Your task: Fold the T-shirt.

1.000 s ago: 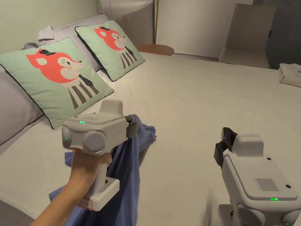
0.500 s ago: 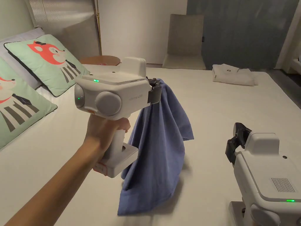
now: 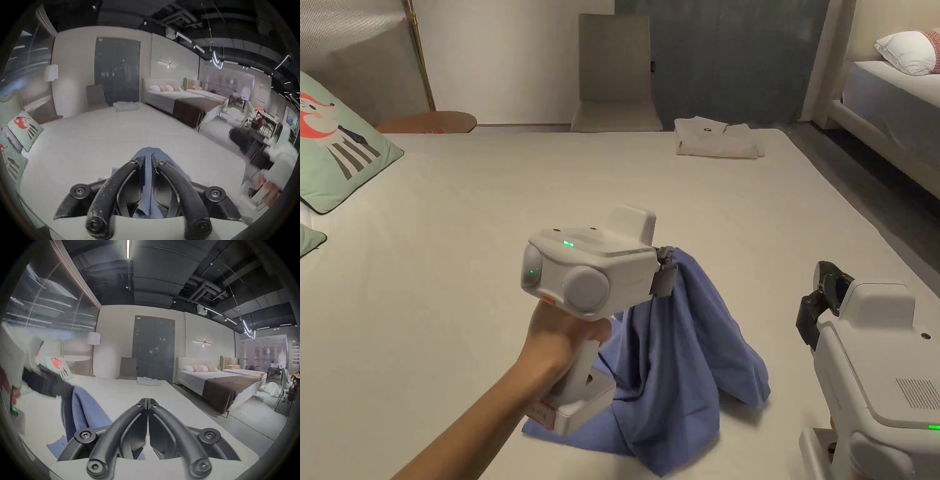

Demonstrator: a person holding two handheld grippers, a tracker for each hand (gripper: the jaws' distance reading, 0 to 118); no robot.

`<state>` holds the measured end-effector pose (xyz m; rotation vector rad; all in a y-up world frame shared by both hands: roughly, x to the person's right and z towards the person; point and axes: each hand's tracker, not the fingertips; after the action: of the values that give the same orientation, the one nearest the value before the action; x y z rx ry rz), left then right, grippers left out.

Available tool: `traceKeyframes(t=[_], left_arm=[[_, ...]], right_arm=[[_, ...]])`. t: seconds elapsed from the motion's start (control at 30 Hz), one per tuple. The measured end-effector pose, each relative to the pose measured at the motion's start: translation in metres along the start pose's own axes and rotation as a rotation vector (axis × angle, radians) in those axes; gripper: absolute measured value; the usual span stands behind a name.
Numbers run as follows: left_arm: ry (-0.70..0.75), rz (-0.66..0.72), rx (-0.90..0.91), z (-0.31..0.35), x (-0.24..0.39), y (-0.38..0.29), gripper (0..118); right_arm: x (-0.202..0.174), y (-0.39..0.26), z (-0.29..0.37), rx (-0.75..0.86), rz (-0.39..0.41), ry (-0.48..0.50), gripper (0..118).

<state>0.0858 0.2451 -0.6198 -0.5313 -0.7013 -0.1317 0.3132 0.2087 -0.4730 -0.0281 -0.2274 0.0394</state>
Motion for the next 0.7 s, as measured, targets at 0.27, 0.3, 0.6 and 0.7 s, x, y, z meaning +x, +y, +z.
traceKeyframes(t=[0.27, 0.3, 0.6, 0.7], left_arm=[[0.132, 0.066, -0.333, -0.078, -0.03, -0.103, 5], [0.128, 0.094, -0.369, -0.083, -0.033, -0.115, 5], [0.154, 0.215, -0.269, -0.056, -0.045, -0.113, 82], [0.195, 0.235, -0.145, -0.029, -0.052, -0.098, 107]], right_arm=[[-0.006, -0.02, -0.008, -0.043, -0.001, 0.018, 1], [-0.007, -0.021, -0.009, -0.049, -0.002, 0.022, 1], [-0.014, -0.013, -0.008, -0.066, 0.017, 0.034, 1], [-0.02, -0.008, -0.003, -0.056, 0.015, 0.037, 1]])
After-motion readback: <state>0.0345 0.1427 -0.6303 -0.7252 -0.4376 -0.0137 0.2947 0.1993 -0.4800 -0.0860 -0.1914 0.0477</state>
